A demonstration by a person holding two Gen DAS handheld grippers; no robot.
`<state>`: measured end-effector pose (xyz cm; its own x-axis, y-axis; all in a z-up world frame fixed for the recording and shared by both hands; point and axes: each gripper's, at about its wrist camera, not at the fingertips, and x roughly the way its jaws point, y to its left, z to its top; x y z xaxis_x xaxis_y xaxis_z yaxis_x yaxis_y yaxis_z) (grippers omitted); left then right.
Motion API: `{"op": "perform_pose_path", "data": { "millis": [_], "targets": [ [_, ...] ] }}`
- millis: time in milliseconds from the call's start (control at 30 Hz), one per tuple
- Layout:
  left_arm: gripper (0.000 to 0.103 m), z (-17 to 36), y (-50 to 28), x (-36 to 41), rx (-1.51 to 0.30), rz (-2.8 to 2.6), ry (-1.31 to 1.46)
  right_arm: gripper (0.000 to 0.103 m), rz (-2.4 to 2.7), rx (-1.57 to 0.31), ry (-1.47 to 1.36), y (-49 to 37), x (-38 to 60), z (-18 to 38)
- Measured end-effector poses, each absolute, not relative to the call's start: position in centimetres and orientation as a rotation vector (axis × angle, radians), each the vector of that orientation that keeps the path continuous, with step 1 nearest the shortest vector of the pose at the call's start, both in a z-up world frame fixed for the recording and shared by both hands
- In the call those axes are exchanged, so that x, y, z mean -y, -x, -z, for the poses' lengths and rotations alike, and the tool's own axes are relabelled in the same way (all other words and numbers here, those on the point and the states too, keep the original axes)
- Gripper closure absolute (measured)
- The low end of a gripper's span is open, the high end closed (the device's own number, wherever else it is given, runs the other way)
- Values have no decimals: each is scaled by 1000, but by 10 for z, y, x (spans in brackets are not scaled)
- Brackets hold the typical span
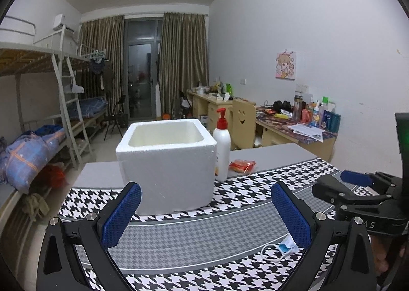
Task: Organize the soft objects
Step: 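Withdraw both grippers from the foam box back over the table, then grasp the blue face mask on the table with the right gripper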
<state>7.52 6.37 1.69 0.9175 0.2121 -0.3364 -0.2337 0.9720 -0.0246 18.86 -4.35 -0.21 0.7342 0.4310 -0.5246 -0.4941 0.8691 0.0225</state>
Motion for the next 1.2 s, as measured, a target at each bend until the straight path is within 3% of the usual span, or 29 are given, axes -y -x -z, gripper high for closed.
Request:
{"op": "perform_pose_path", "data": {
  "millis": [533, 1200],
  "targets": [
    [1, -3, -64, -70, -295, -268, 56, 21, -447, -659, 80, -208, 55, 50],
    [1, 36, -89, -51, -430, -153, 71, 23, -406, -811, 76, -225, 68, 97]
  ]
}}
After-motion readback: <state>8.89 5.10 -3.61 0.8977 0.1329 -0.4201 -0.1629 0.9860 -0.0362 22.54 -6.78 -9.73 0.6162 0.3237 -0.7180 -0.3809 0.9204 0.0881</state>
